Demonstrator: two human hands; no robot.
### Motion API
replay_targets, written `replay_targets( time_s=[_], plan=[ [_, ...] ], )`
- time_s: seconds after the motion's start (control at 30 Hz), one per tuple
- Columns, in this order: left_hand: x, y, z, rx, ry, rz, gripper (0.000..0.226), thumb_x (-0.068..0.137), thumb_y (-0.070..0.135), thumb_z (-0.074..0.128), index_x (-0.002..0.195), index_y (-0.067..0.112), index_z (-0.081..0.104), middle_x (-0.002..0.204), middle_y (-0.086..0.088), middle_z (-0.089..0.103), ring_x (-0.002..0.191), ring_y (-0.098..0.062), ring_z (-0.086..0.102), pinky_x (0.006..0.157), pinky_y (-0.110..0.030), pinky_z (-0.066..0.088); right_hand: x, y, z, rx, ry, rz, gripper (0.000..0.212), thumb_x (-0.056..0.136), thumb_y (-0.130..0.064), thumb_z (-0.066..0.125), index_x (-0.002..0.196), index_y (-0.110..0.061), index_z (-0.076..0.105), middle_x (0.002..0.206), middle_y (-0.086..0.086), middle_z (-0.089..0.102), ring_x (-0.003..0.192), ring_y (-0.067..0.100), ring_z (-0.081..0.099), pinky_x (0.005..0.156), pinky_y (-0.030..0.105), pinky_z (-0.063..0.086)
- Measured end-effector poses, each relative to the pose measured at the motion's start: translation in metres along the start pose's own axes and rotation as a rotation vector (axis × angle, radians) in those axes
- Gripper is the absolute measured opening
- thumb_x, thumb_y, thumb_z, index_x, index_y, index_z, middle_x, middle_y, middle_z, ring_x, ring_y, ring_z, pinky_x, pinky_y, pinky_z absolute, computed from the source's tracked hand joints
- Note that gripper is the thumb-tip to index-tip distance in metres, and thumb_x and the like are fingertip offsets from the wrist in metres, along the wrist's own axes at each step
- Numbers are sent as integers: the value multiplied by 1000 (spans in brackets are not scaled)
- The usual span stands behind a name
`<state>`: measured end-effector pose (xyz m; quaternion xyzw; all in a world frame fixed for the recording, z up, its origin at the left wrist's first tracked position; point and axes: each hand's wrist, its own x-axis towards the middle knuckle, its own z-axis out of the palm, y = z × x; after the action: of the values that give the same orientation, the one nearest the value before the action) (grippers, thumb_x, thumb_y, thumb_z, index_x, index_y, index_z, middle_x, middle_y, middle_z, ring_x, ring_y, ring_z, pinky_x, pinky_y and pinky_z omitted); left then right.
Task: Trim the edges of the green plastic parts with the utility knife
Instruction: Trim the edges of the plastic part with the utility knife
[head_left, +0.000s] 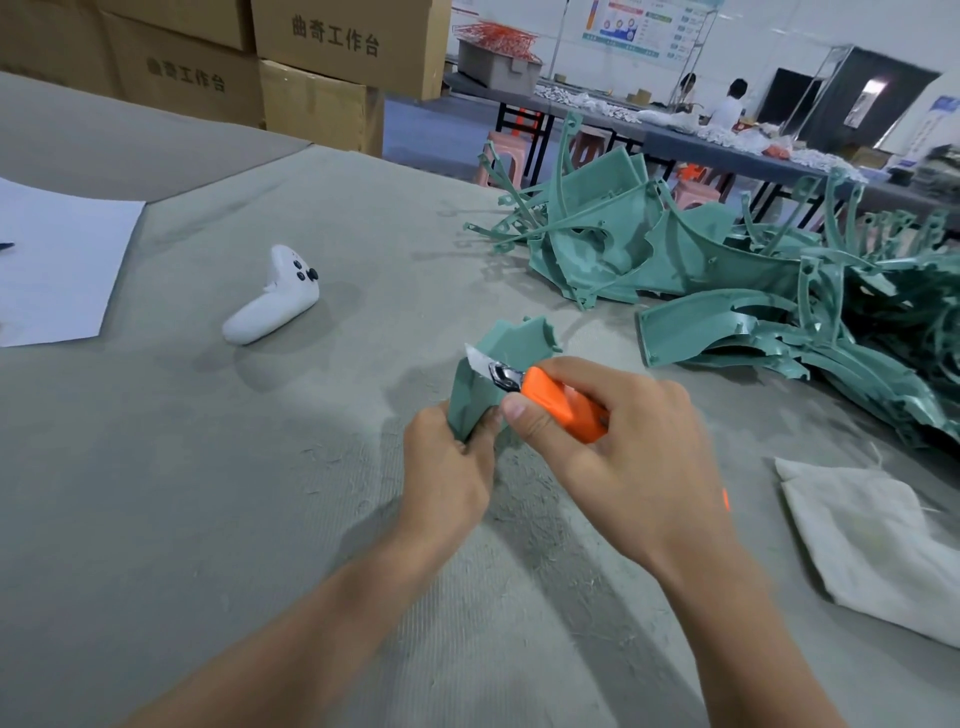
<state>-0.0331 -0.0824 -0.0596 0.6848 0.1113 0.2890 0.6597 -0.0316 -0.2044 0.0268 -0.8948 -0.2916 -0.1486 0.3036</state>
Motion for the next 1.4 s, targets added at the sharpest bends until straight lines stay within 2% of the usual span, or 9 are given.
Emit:
replay_targets(
  time_s=[0.13,0.23,0.4,0.67,0.87,1.0,1.1,1.2,1.4],
  plan=[
    [1,-5,2,33,19,1,44,92,5,60,55,20,41,38,12,38,33,-1,32,36,-13,24,5,3,-3,-58,35,35,40,86,-65,50,95,-31,69,58,-6,56,60,18,53,58,35,43],
    [2,-4,3,40,34,-8,43,91,7,62,55,21,44,36,14,39,31,0,34,36,-10,23,8,7,-7,-64,52,50,34,90,-60,56,96,-30,70,61,-4,58,63,22,54,61,37,46],
    [-1,-2,0,13,-11,26,48,91,-1,55,53,24,38,40,13,36,35,0,31,37,-11,24,-4,2,-4,-61,58,-40,38,84,-62,53,84,-27,66,53,-4,50,51,14,46,51,32,40],
    [-3,0,-1,36,-18,49,46,90,-3,53,54,22,38,44,14,34,39,-1,32,40,-14,25,-4,1,-11,-51,-13,-68,37,84,-62,52,86,-28,67,56,-3,53,52,13,46,51,34,40],
    [-2,-2,2,45,4,32,50,92,3,59,53,26,38,36,14,37,31,0,34,37,-8,23,3,7,-12,-39,8,-4,39,82,-64,50,85,-29,67,57,-4,57,55,13,51,54,35,43],
    [0,-5,4,68,36,12,49,91,5,62,52,26,40,35,16,38,31,1,34,35,-8,23,10,10,-12,-67,28,21,39,80,-65,50,81,-29,65,55,-4,53,55,13,48,51,30,35],
    [1,-8,4,80,49,17,44,91,6,63,53,22,46,39,16,40,34,1,35,37,-8,25,14,10,-12,-107,48,47,40,82,-65,49,84,-29,67,56,-5,56,58,14,51,53,31,39],
    [1,-8,4,83,34,16,30,91,9,63,63,8,55,52,7,46,43,-2,36,41,-15,28,14,13,-14,-117,110,56,34,90,-59,56,89,-27,69,60,-3,60,61,20,55,58,36,46],
    [-2,-4,0,76,-13,80,48,93,2,57,54,23,36,42,14,35,37,0,31,39,-10,22,1,4,-10,-30,-2,-57,38,83,-61,53,84,-26,67,56,-2,56,53,14,48,50,33,39]
  ],
)
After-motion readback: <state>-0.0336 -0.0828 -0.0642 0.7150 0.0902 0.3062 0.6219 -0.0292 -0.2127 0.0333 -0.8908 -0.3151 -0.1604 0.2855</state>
